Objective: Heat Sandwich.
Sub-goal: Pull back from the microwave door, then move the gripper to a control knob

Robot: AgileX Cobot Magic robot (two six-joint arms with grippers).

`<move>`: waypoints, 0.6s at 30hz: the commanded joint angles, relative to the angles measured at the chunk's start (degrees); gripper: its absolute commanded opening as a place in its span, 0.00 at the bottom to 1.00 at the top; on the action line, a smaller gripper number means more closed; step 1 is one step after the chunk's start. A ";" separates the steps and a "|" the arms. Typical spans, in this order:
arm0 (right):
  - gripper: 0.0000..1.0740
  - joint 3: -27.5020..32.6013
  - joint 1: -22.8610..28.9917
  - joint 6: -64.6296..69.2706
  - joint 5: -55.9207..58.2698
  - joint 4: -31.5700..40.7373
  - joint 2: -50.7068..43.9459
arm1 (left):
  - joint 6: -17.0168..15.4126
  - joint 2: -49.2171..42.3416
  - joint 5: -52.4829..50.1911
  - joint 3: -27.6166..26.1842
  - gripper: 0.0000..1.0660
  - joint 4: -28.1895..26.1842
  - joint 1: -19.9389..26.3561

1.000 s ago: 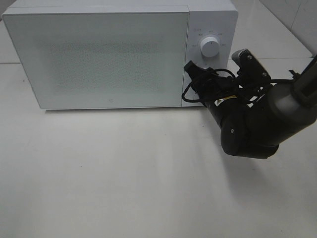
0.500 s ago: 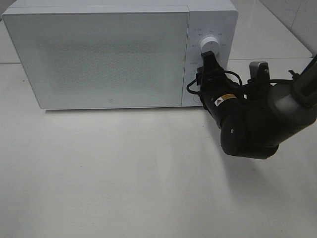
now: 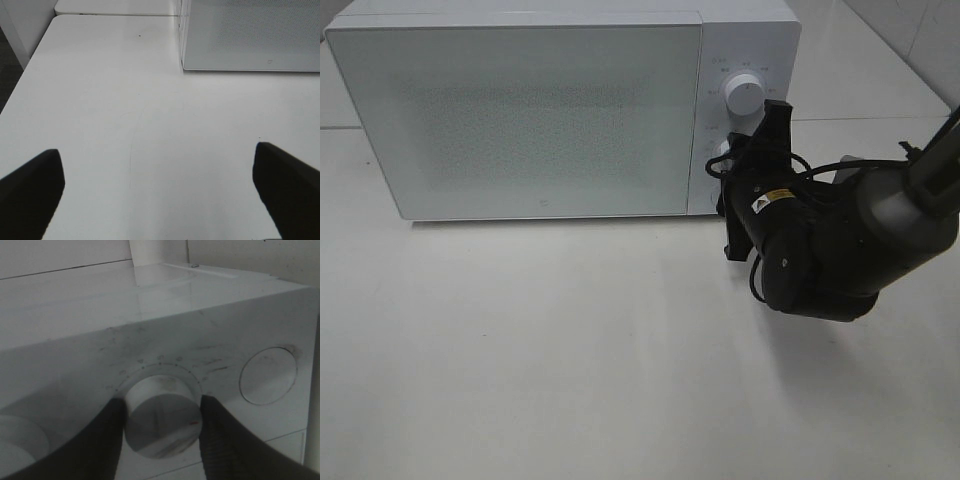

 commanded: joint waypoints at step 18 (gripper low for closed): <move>0.10 -0.92 -0.11 1.20 -5.73 0.00 -0.74 | -0.17 -1.55 -0.29 0.17 0.91 -0.06 -0.17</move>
